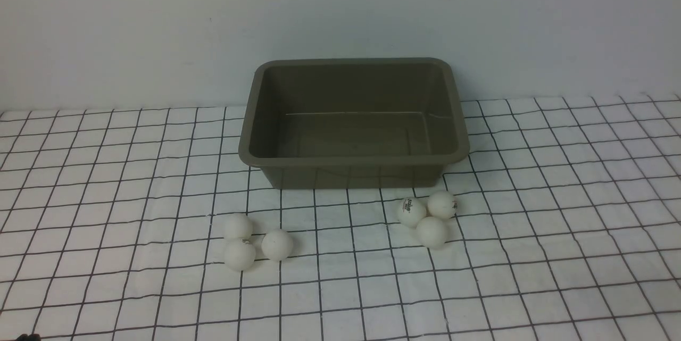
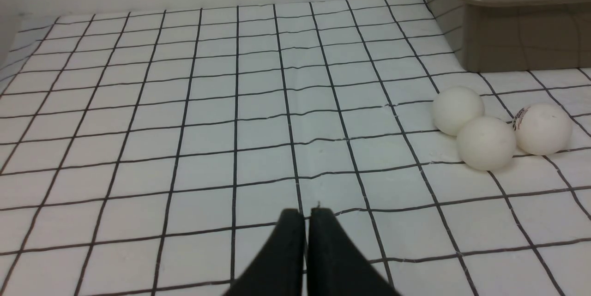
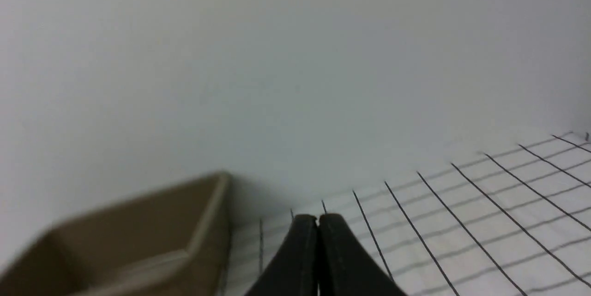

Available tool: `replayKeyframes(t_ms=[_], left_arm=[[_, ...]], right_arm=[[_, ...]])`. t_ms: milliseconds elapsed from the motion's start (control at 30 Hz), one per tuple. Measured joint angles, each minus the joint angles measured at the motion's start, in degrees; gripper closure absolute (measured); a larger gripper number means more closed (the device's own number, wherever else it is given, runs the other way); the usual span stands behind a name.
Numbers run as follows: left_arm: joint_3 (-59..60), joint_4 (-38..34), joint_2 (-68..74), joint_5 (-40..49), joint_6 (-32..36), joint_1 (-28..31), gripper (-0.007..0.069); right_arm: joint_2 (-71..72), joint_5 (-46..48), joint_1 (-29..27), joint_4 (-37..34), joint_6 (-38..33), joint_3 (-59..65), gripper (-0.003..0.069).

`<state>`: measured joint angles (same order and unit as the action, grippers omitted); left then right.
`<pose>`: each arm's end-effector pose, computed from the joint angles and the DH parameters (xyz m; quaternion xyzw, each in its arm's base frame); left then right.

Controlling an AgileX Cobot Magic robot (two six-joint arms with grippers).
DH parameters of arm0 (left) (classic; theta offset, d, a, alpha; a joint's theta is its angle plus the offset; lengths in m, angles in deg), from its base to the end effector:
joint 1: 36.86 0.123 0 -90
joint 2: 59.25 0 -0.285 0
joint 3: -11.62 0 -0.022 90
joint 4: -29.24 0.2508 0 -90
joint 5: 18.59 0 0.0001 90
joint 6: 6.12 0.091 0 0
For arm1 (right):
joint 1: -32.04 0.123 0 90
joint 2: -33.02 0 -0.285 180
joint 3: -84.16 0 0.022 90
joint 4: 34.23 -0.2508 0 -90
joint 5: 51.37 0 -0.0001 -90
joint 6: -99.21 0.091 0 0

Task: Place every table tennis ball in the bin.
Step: Use the right arm to clamp the table tennis ball closest to it

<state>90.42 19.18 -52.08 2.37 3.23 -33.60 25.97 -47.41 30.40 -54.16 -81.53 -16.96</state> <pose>0.0531 -0.0027 0.1720 -0.0045 0.8018 -0.0084 0.5976 0.0568 0.0006 0.1982 0.1190 0.6949 0.1161 0.6997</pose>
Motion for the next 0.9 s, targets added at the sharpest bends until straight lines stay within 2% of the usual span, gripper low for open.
replayKeyframes(t_ms=[200, 400, 567, 667, 767, 900], left_arm=[[0.0, 0.0, 0.0, 0.0, 0.0, 0.0, 0.0629], [0.0, 0.0, 0.0, 0.0, 0.0, 0.0, 0.0629], [0.0, -1.9, 0.0, -0.1, -0.2, 0.0, 0.0629], [0.0, -10.9, 0.0, -1.5, -2.6, 0.0, 0.0629], [0.0, -24.0, 0.0, -4.2, -6.4, 0.0, 0.0629], [0.0, -51.2, 0.0, -9.5, -10.6, 0.0, 0.0629]], right_arm=[[0.0, -7.8, 0.0, -13.9, 0.1, 0.0, 0.0676], [0.0, -11.0, 0.0, -21.3, 0.1, 0.0, 0.0676], [0.0, -11.6, 0.0, -24.0, 0.0, 0.0, 0.0676], [0.0, -10.3, 0.0, -24.0, 0.7, 0.0, 0.0676], [0.0, -4.9, 0.0, -22.7, 0.7, -2.8, 0.0676], [-0.1, 7.7, 0.0, -16.5, -3.6, -10.4, 0.0676]])
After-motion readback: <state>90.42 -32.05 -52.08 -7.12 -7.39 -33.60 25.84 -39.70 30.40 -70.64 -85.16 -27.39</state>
